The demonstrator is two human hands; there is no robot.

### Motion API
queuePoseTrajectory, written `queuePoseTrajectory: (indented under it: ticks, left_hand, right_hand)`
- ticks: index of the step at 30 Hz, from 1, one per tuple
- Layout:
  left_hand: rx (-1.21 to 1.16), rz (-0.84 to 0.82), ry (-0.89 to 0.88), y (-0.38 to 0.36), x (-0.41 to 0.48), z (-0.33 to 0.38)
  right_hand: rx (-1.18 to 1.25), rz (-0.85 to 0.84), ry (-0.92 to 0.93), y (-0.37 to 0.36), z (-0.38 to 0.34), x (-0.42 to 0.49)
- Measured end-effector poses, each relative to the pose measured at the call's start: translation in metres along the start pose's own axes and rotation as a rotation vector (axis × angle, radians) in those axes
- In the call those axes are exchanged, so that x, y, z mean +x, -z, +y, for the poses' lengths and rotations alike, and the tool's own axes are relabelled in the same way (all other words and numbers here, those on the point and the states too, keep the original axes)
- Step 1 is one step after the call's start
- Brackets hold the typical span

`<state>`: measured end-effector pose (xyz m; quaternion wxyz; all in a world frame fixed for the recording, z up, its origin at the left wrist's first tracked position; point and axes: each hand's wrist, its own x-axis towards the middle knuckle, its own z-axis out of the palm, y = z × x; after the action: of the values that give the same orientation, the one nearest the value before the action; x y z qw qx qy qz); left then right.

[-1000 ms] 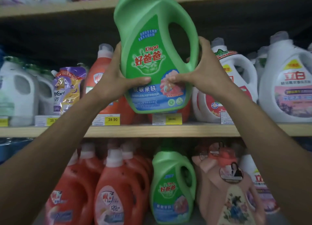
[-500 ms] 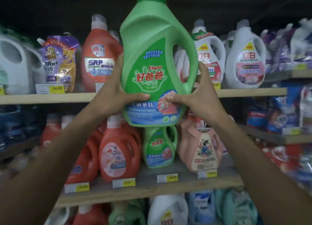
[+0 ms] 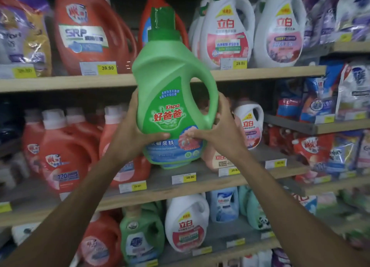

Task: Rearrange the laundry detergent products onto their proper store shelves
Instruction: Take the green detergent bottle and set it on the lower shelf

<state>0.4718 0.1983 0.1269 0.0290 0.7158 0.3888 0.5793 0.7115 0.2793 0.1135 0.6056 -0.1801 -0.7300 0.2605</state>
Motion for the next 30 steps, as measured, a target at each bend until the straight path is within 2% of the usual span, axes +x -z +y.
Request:
queuePoseTrajectory:
  ticks: [9, 18, 30]
  left_hand:
    - [0.093, 0.076, 0.187, -0.02, -0.036, -0.073]
    - [0.222, 0.172, 0.245, -0.038, -0.054, -0.112]
    - [0.275, 0.14, 0.326, -0.047, -0.045, -0.141]
  right_hand:
    - [-0.017, -0.025, -0.059, -0.027, 0.081, -0.014]
    - [0.017, -0.037, -0.078, -0.043, 0.137, -0.017]
    - [0.08, -0.065, -0.189, -0.055, 0.192, -0.01]
